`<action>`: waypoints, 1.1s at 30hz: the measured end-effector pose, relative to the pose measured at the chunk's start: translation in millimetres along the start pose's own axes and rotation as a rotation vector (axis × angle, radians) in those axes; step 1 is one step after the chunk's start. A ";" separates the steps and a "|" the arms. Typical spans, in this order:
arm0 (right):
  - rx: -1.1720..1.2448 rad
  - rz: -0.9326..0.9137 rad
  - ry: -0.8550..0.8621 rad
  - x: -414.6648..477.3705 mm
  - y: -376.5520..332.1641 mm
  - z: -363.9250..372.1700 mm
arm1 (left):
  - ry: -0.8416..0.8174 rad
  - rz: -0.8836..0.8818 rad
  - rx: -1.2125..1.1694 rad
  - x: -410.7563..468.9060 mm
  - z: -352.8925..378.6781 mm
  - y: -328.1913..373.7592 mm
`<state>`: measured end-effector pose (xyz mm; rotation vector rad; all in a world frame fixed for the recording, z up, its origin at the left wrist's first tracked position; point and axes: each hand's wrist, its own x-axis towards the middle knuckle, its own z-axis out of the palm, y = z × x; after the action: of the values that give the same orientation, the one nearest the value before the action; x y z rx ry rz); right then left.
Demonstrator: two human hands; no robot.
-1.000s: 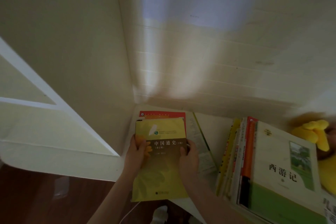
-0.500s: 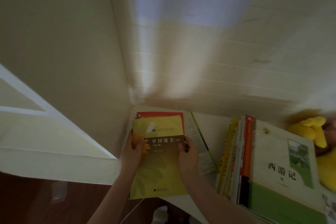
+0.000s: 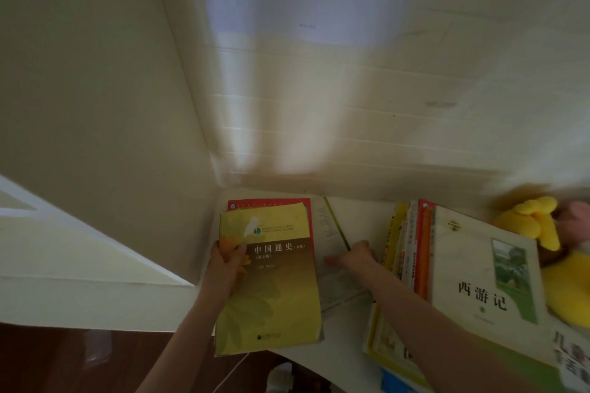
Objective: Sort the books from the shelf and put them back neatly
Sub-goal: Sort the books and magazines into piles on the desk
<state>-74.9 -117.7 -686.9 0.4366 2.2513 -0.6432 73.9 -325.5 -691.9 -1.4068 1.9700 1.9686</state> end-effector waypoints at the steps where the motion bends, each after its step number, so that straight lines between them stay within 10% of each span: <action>1: -0.037 0.002 -0.020 3.5 0.1 0.3 | -0.003 -0.006 -0.009 1.0 0.1 -0.4; 10: -0.068 -0.362 -0.097 -17.4 -11.7 -13.2 | -0.038 -0.006 -0.063 2.4 -3.0 -0.7; 21: -0.112 -0.701 0.204 -127.4 -37.6 -112.9 | -0.013 -0.051 0.040 54.0 -7.7 -50.3; 28: -0.151 -1.192 0.327 -131.0 -25.9 -69.5 | -0.185 -0.195 -0.290 9.9 -22.5 5.7; 33: -0.701 -1.406 0.415 -57.4 0.4 -19.2 | -0.273 -0.194 -0.306 9.7 -36.1 8.5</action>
<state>-47.3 -112.9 -633.3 -1.5963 2.7161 -0.3130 83.2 -361.8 -683.5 -1.2391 1.4134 2.2930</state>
